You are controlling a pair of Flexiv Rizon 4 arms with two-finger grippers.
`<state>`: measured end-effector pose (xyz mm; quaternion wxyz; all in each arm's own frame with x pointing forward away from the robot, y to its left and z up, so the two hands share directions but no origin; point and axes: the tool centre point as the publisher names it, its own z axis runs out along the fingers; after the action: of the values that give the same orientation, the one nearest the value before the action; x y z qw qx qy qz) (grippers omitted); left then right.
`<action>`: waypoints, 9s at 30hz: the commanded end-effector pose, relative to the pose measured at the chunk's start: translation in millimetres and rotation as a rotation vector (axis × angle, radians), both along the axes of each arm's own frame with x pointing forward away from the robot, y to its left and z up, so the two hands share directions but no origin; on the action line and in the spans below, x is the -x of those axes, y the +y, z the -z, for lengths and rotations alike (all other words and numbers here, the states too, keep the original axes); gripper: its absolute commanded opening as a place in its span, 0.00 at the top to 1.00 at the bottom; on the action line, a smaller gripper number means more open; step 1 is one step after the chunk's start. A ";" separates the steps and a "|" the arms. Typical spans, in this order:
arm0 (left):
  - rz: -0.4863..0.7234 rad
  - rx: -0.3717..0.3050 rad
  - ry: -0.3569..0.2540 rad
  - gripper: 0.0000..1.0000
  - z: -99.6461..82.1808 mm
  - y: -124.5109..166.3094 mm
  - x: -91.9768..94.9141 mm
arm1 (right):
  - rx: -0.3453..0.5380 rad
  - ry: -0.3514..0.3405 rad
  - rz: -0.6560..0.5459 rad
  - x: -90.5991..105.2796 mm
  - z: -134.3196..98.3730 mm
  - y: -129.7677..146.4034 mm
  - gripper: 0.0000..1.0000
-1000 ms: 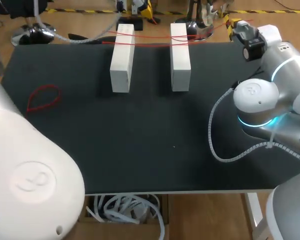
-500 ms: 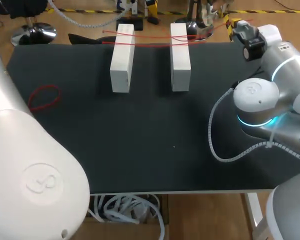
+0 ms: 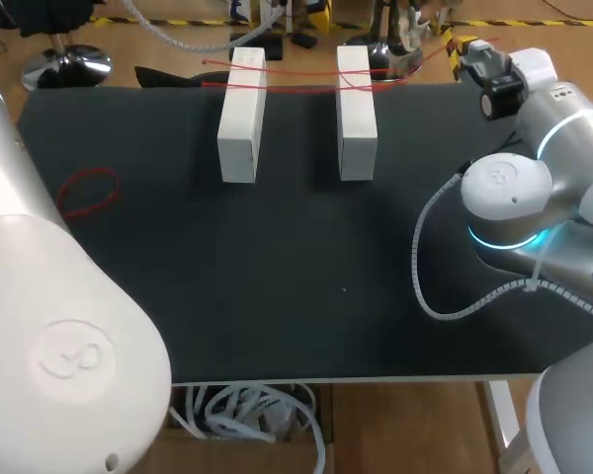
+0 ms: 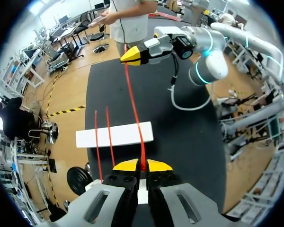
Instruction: Grab the tape and strap the tape.
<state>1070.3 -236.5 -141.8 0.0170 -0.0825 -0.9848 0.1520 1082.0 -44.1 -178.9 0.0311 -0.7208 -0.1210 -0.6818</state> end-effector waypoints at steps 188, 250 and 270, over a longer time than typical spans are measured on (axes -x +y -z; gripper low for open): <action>-0.159 -0.207 0.088 1.00 -10.7 -57.4 0.6 | 2.092 0.147 -0.301 4.1 -41.9 -49.3 1.00; -0.159 -0.207 0.088 1.00 -10.7 -57.4 0.6 | 2.579 -0.011 -0.483 0.1 -61.7 -1.0 1.00; -0.159 -0.207 0.088 1.00 -10.7 -57.4 0.6 | 2.559 -0.014 -0.530 -4.8 -43.2 21.1 1.00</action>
<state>1067.8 -293.0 -132.0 0.0543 0.0046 -0.9969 0.0563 1085.4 -27.0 -137.2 -0.5419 -0.1908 -0.8157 -0.0670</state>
